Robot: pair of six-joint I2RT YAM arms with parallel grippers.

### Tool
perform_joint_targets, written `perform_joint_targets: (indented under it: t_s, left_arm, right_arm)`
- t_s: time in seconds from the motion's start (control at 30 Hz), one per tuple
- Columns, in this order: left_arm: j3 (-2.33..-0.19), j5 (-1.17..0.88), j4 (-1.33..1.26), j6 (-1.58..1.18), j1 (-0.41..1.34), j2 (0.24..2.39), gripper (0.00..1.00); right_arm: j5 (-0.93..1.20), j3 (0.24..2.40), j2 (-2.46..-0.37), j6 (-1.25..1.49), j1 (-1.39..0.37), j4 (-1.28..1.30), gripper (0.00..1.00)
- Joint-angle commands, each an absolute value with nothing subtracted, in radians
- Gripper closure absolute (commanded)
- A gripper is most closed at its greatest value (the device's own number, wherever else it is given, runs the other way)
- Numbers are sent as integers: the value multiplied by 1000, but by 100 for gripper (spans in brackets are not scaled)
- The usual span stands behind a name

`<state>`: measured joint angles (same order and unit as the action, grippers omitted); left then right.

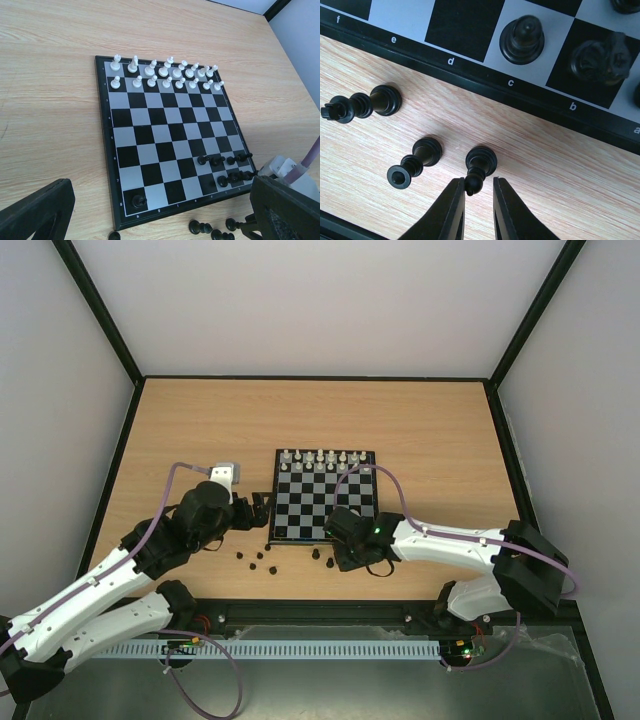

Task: Set up the chess pieces on the board
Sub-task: Pick up the chess piece at the center of the board.

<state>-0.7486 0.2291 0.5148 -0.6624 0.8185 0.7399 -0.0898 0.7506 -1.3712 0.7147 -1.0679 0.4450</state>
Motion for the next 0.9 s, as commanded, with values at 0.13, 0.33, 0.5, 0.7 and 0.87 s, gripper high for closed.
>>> perform_joint_targets:
  t_s: [0.13, 0.33, 0.5, 0.7, 0.87]
  left_arm:
    - [-737, 222, 499, -662, 812, 735, 1]
    - [-737, 222, 495, -659, 813, 740, 1]
    - [-733, 221, 486, -659, 813, 744, 1]
    - [-737, 221, 487, -656, 812, 748, 1]
    - [-741, 221, 492, -655, 813, 752, 1]
  right_arm:
    - [-84, 742, -1389, 702, -1066, 462, 72]
    - [-93, 752, -1373, 695, -1065, 466, 71]
    - [-104, 755, -1411, 685, -1066, 457, 72]
    - [-101, 769, -1446, 669, -1063, 442, 75]
    - [-94, 795, -1481, 650, -1060, 441, 76]
